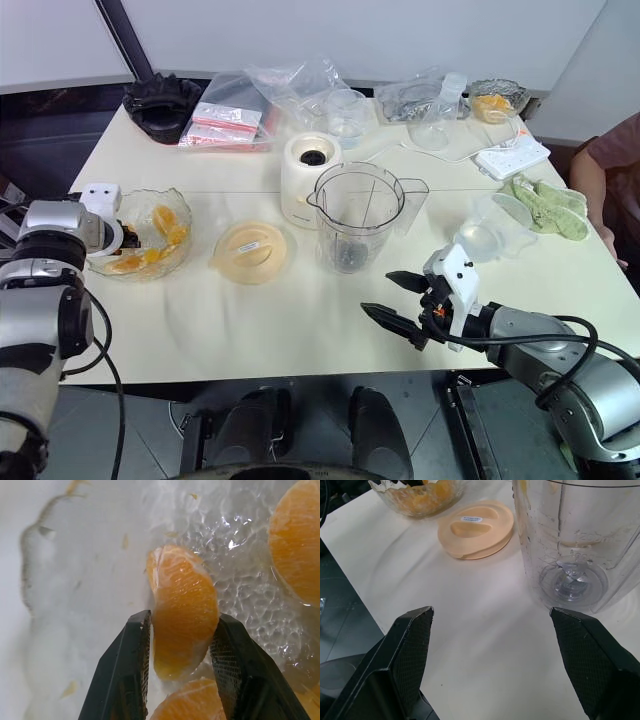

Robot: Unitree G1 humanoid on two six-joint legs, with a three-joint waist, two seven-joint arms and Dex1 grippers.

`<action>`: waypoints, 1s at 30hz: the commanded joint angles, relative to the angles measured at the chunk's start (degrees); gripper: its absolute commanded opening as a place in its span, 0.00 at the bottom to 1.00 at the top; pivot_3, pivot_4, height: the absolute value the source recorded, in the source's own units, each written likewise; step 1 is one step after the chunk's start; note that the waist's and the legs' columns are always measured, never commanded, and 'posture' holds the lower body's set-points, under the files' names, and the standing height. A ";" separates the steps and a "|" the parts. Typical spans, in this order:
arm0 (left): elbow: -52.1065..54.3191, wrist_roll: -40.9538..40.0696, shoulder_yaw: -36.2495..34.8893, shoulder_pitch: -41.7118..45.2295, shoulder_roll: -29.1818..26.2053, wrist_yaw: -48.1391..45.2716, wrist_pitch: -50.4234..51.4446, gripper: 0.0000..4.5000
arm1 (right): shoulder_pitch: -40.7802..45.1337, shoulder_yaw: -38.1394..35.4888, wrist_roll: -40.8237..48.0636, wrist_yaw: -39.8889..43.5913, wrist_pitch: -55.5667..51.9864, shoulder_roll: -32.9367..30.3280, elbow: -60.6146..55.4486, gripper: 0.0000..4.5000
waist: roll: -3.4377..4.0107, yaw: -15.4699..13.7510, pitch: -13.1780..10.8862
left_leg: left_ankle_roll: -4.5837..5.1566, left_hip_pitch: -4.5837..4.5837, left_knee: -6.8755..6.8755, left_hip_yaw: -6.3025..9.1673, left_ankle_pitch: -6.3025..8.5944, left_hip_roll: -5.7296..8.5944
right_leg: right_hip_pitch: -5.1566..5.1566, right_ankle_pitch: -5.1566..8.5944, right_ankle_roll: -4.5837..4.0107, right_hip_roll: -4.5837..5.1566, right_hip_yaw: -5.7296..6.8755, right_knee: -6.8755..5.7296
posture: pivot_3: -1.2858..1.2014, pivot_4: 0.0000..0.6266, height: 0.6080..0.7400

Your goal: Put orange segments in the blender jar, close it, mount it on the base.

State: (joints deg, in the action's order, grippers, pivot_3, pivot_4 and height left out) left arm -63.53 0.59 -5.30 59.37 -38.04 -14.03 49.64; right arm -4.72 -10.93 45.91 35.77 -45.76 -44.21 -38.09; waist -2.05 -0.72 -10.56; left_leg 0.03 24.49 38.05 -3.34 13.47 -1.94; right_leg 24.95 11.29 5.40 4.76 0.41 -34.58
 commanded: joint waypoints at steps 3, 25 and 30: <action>-0.36 0.44 -0.22 0.78 -0.53 0.78 -1.54 0.01 | -0.48 -1.24 0.17 0.20 1.01 0.26 -1.31 0.87 | 0.01 -0.04 0.01 | 0.00 -0.01 0.00 0.00 0.00 0.00 | -0.01 0.00 0.00 0.00 0.00 0.00 | 0.52 0.24 1.00; 45.32 -13.97 3.21 -6.08 -15.78 -41.95 -0.88 0.01 | -3.96 -14.87 9.39 2.67 -2.73 -1.85 1.65 0.87 | 0.04 0.05 0.00 | -0.02 0.03 -0.11 0.11 0.01 -0.08 | 0.04 0.01 -0.04 0.22 -0.06 0.15 | 0.52 0.24 1.00; 44.48 -20.59 1.76 1.56 -4.81 -46.20 -9.41 0.01 | -6.82 -15.23 10.33 3.69 -2.93 -2.88 -0.75 0.87 | 0.02 -1.51 0.00 | 0.00 0.04 0.03 0.17 0.00 0.01 | -0.19 0.01 -0.04 0.33 0.06 0.26 | 0.52 0.24 1.00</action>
State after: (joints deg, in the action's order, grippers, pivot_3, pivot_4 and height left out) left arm -20.51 -16.89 -2.34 57.52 -44.99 -58.68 43.89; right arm -11.15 -25.49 55.33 38.71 -48.94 -46.28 -36.17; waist -2.03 -2.23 -10.56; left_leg 0.03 24.54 38.14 -3.19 13.47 -1.93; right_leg 24.73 11.30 5.36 5.08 0.48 -34.24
